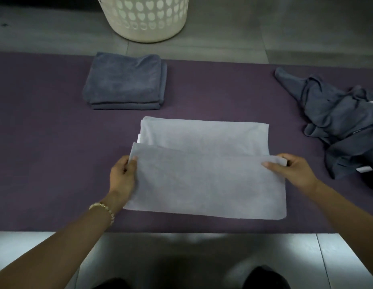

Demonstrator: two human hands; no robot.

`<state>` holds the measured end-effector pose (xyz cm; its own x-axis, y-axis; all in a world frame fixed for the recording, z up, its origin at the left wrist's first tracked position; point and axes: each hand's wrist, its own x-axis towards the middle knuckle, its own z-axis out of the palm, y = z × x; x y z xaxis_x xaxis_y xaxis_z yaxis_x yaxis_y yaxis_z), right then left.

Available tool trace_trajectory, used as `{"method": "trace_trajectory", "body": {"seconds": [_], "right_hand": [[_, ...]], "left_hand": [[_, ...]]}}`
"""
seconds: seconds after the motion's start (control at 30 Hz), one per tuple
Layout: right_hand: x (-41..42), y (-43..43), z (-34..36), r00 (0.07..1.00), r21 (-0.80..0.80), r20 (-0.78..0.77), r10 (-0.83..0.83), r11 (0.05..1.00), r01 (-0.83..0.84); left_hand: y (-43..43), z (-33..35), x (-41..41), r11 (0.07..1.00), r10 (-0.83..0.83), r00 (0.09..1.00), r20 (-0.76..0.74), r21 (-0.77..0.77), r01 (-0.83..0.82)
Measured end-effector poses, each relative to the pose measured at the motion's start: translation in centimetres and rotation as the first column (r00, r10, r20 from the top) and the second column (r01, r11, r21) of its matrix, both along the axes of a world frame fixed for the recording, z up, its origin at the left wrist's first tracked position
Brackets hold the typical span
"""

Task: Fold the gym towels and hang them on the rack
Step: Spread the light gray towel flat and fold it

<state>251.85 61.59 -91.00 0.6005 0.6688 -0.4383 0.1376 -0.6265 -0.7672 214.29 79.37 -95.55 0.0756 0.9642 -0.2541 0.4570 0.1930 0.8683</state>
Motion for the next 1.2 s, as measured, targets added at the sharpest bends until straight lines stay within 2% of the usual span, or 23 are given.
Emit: {"method": "trace_trajectory", "body": {"seconds": [0.13, 0.23, 0.47, 0.63, 0.77, 0.87, 0.97, 1.2], "right_hand": [[1.8, 3.0, 0.7, 0.977, 0.17, -0.113, -0.18, 0.966, 0.197], [2.6, 6.4, 0.2, 0.955, 0.231, -0.106, -0.279, 0.927, 0.296], [3.8, 10.1, -1.3, 0.922, 0.205, -0.03, -0.387, 0.9, 0.385], [4.5, 9.3, -2.2, 0.968, -0.086, -0.084, -0.238, 0.969, 0.231], [3.3, 6.1, -2.4, 0.976, -0.146, -0.07, -0.208, 0.97, 0.196], [1.6, 2.7, -2.7, 0.977, -0.264, -0.085, -0.197, 0.95, 0.168], [-0.1, -0.4, -3.2, 0.98, -0.255, -0.03, -0.198, 0.949, 0.184], [-2.2, -1.8, -4.0, 0.966, -0.105, 0.238, -0.097, 0.987, 0.124]], "left_hand": [[3.0, 1.3, 1.0, 0.999, 0.043, 0.996, 0.081, 0.015, -0.045], [6.1, 1.8, 2.9, 1.0, -0.005, 0.995, 0.098, -0.012, 0.006], [10.1, 0.2, 5.2, 0.996, 0.001, 0.998, 0.064, -0.085, 0.005], [10.5, -1.5, 4.5, 0.97, -0.011, 1.0, -0.004, -0.244, 0.009], [8.8, -1.3, 3.1, 0.971, -0.057, 0.998, -0.039, -0.235, 0.046], [6.2, -0.8, 1.8, 0.969, -0.152, 0.981, -0.116, -0.212, 0.125], [3.5, -1.0, 0.2, 0.98, -0.181, 0.947, -0.264, -0.126, 0.152], [1.0, -1.2, -0.6, 0.99, -0.132, 0.946, -0.295, 0.011, 0.142]]}}
